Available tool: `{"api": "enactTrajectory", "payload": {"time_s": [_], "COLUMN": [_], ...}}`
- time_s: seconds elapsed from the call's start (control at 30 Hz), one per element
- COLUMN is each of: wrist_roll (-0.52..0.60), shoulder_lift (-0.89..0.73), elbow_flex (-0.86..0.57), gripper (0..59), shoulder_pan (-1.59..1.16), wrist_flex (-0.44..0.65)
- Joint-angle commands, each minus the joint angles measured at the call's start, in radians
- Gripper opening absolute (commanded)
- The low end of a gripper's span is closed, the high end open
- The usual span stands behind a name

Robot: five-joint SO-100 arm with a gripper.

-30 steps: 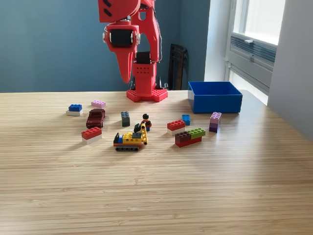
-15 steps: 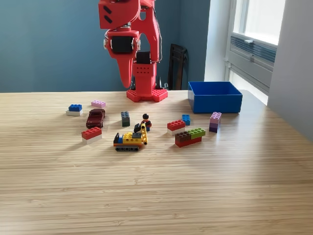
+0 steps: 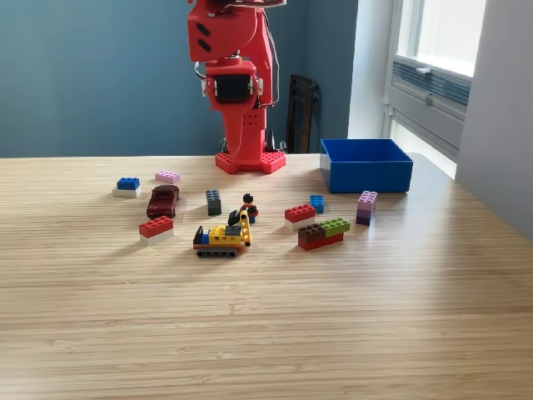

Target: Grasp a lego block and put it in the bin.

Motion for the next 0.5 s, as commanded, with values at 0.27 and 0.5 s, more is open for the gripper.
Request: {"api": "enactTrajectory", "payload": {"time_s": [0.27,0.5], "wrist_roll": [-0.071,-0.124], "shoulder_lift": [0.081,0.081], "elbow_flex": [0.078,0.132], "gripper": [11.5,20.9], "shoulder_pan": [-0.256,-0.311], "wrist_flex": [-0.115,-0.147]}}
